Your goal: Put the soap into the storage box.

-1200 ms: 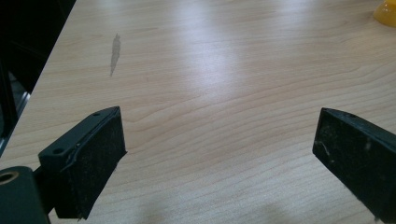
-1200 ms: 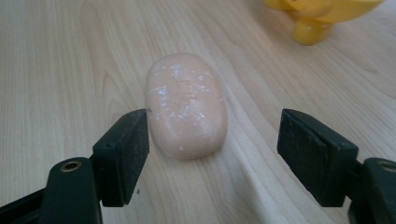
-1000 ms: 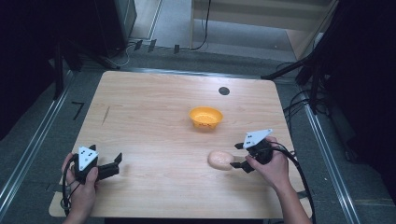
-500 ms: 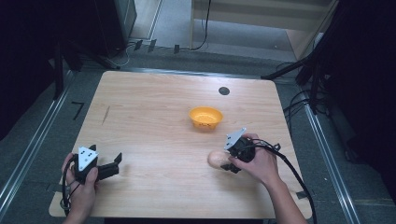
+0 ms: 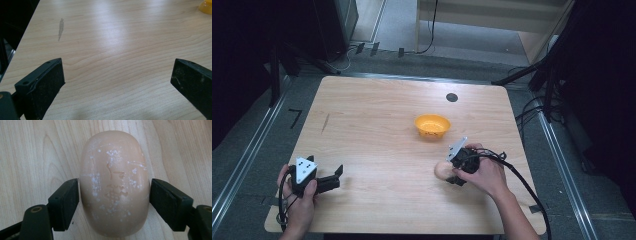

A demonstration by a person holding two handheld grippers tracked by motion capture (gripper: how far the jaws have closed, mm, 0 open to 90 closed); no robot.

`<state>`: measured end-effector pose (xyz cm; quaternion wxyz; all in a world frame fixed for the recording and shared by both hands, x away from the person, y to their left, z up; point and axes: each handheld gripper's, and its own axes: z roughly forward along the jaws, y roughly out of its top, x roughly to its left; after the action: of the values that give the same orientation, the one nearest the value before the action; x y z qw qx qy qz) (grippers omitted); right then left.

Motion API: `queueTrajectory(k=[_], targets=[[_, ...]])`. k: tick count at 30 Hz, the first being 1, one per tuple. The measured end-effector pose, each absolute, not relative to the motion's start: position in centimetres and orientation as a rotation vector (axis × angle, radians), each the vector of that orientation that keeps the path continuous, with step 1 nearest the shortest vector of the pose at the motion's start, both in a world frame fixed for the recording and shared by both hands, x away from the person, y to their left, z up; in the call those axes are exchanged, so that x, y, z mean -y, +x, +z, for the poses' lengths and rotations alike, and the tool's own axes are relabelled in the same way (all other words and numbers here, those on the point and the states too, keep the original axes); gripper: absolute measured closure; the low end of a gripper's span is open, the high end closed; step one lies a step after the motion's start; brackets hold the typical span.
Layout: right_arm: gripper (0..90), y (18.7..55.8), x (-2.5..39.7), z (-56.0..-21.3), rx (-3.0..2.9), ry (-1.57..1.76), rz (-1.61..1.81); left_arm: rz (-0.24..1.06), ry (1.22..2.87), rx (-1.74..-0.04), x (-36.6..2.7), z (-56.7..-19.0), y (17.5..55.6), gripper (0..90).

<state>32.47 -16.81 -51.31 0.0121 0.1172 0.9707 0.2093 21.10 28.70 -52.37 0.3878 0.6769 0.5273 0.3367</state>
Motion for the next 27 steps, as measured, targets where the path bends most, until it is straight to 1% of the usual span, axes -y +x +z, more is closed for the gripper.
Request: queueTrajectory(k=[4,9,27], targets=[[29.6,32.58,16.67,-51.45,-3.035,0.369,0.659,0.856,1.722,-1.342,-28.7,-52.37,21.1,0.0],[32.7,32.6,16.69,-51.41,-3.029,0.359,0.667,0.853,1.723,-1.345,-28.71,-52.36,21.12,0.0],[33.4,33.31,16.46,-51.27,-3.031,0.28,0.68,0.845,1.724,-1.341,-28.76,-52.36,21.17,0.0]])
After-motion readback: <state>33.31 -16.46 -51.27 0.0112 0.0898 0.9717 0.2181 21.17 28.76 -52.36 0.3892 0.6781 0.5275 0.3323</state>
